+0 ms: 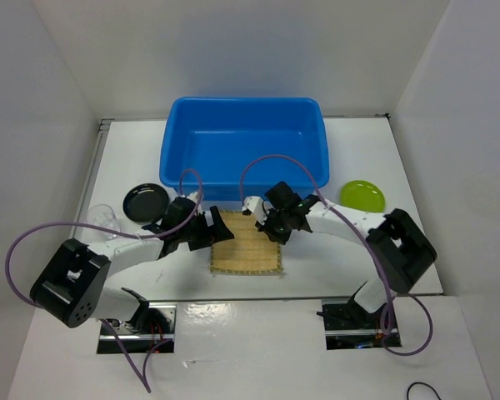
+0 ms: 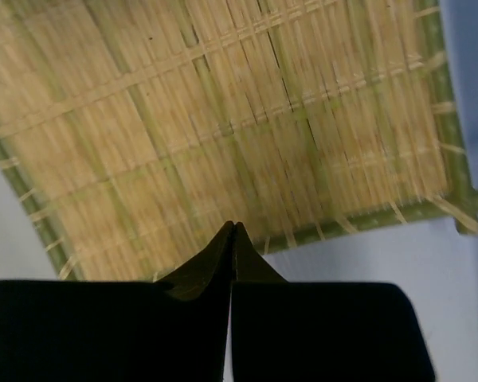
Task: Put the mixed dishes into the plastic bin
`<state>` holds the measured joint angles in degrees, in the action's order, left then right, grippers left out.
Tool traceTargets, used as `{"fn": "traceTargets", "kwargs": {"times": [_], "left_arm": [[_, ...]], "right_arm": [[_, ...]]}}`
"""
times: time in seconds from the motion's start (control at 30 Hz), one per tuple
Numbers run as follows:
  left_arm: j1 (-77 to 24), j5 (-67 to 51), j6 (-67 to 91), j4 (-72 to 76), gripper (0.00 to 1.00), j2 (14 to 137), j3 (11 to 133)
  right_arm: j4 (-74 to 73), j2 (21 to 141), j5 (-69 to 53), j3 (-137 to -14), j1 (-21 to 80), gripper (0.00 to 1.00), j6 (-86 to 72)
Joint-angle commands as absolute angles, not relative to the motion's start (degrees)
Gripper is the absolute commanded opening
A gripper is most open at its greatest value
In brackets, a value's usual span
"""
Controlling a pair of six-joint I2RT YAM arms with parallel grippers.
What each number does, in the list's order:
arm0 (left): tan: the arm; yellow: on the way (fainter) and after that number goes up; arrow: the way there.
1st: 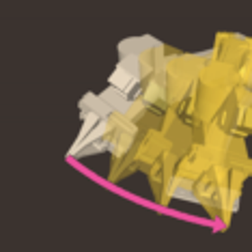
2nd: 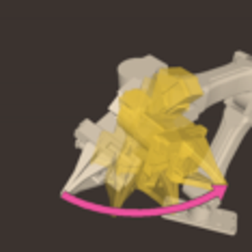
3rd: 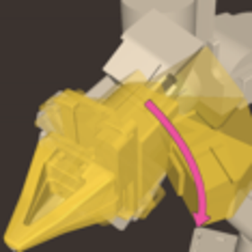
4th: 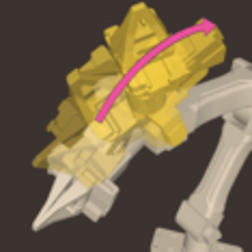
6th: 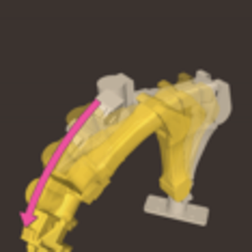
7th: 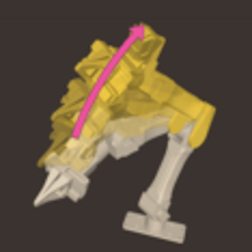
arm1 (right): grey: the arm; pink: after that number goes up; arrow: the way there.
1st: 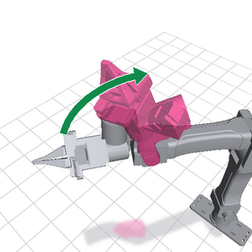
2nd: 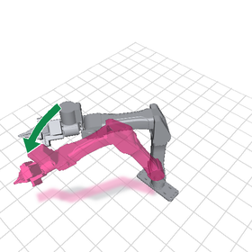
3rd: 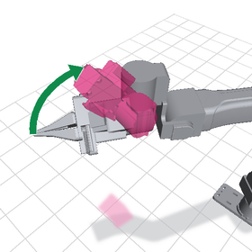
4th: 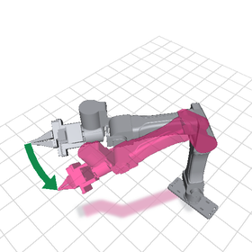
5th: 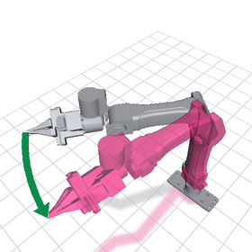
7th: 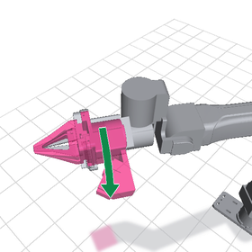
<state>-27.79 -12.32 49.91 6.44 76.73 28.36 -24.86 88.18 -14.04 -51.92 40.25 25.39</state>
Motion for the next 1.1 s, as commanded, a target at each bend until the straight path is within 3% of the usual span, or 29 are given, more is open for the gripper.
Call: {"fn": "traceTargets", "kwargs": {"times": [0.0,0.2,0.37,0.43,0.5,0.6,0.63,0.77,0.97,1.07], "left_arm": [[-27.9,-10.4,48.9,3.9,1.00,81.3,26.4],[-28.4,-12.5,49.4,7.4,1.00,84.0,25.1],[-28.4,-20.7,51.1,21.0,1.00,87.0,21.5],[-29.7,-24.8,51.1,25.8,0.95,89.7,20.9],[-30.3,-26.8,51.1,28.5,0.87,92.4,20.9],[-30.3,-30.1,50.5,31.1,0.64,94.8,21.4],[-30.3,-30.7,50.4,31.1,0.51,94.8,22.1],[-30.3,-31.9,50.4,31.7,0.21,94.1,22.1],[-30.8,-31.9,50.4,31.7,0.21,92.4,22.7],[-31.4,-31.9,50.4,33.0,0.13,92.4,22.7]], "right_arm": [[-19.2,92.4,-11.2,-51.3,40.8,0.00,23.7],[-18.2,99.7,-5.1,-51.8,40.8,0.00,21.1],[-19.1,100.9,-6.6,-52.5,40.8,0.00,21.1],[-19.1,100.4,-7.1,-52.5,40.8,0.00,21.1],[-19.1,100.4,-7.1,-51.9,40.8,0.00,21.1],[-19.1,99.3,-7.7,-51.9,40.8,0.00,21.6],[-19.1,99.3,-8.3,-51.9,40.0,0.00,21.6],[-19.1,97.3,-10.4,-51.9,37.8,0.00,21.6],[-19.6,97.3,-11.7,-51.9,36.4,0.00,22.1],[-20.1,97.3,-11.7,-51.9,35.9,0.00,22.7]]}}
